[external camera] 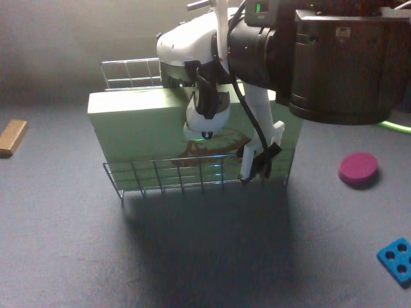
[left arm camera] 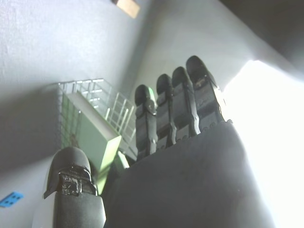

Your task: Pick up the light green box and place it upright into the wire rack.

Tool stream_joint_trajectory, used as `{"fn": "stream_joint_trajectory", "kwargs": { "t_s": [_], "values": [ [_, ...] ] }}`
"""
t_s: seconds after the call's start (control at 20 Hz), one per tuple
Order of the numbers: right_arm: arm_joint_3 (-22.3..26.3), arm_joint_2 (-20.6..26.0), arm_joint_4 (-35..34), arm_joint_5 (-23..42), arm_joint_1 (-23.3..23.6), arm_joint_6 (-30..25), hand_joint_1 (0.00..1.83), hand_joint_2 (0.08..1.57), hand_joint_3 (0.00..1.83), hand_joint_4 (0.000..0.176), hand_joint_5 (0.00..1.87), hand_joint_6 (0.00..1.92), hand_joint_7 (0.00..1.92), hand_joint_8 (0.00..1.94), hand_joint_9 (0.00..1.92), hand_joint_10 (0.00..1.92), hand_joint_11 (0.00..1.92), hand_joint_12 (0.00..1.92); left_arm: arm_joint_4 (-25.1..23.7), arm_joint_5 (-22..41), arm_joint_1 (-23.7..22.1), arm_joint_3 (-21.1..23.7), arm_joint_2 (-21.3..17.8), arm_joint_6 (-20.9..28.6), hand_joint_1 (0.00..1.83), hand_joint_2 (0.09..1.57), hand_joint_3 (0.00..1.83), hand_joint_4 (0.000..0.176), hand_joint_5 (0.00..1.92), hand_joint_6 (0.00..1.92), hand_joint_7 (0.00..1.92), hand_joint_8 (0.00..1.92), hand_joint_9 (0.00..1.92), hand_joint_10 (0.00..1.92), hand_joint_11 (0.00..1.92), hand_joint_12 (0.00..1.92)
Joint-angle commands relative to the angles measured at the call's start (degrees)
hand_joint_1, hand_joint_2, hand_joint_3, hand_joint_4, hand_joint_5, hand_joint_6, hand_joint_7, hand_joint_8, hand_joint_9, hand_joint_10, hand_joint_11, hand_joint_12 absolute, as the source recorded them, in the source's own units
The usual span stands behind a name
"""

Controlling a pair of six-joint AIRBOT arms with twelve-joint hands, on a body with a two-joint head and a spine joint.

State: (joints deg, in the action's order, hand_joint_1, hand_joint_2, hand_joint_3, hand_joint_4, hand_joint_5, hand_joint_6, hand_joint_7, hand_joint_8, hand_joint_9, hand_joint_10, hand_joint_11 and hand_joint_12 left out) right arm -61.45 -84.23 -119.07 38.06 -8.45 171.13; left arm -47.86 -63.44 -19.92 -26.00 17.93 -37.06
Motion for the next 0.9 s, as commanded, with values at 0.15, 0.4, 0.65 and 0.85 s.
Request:
{"fn": "stream_joint_trajectory", "kwargs": {
  "t_s": [0.15,0.4,0.65,0.85],
  "values": [
    [0.18,0.03,2.84,-2.35,0.71,0.41,0.98,1.08,0.0,0.0,0.76,0.02,0.81,0.03,0.7,0.23,0.38,1.26,-4.07,3.39,-0.76,0.08,-0.25,-0.1,0.0,1.17,0.01,0.018,0.34,0.01,0.24,0.01,0.2,0.01,0.0,0.59],
    [0.82,0.41,2.82,-2.19,1.11,0.82,0.95,1.06,0.0,0.0,0.73,0.0,0.77,0.0,0.67,0.14,0.31,1.2,-4.07,3.29,-0.77,0.08,-0.25,-0.09,0.0,1.14,0.0,0.021,0.28,0.0,0.15,0.0,0.12,0.0,0.0,0.46],
    [3.23,1.96,2.84,-2.24,2.87,1.1,0.94,1.06,0.0,0.0,0.7,0.0,0.75,0.0,0.7,0.06,0.31,1.17,-4.07,3.15,-0.77,0.03,-0.25,-0.1,0.0,1.15,0.01,0.021,0.29,0.01,0.19,0.01,0.15,0.01,0.0,0.46],
    [4.96,3.75,2.87,-2.03,5.38,1.27,0.94,1.05,0.0,0.0,0.68,0.0,0.74,0.0,0.7,0.05,0.32,1.18,-4.06,3.15,-0.79,0.05,-0.25,-0.09,0.02,1.18,0.0,0.02,0.31,0.0,0.22,0.0,0.17,0.01,0.0,0.49]
  ]
}}
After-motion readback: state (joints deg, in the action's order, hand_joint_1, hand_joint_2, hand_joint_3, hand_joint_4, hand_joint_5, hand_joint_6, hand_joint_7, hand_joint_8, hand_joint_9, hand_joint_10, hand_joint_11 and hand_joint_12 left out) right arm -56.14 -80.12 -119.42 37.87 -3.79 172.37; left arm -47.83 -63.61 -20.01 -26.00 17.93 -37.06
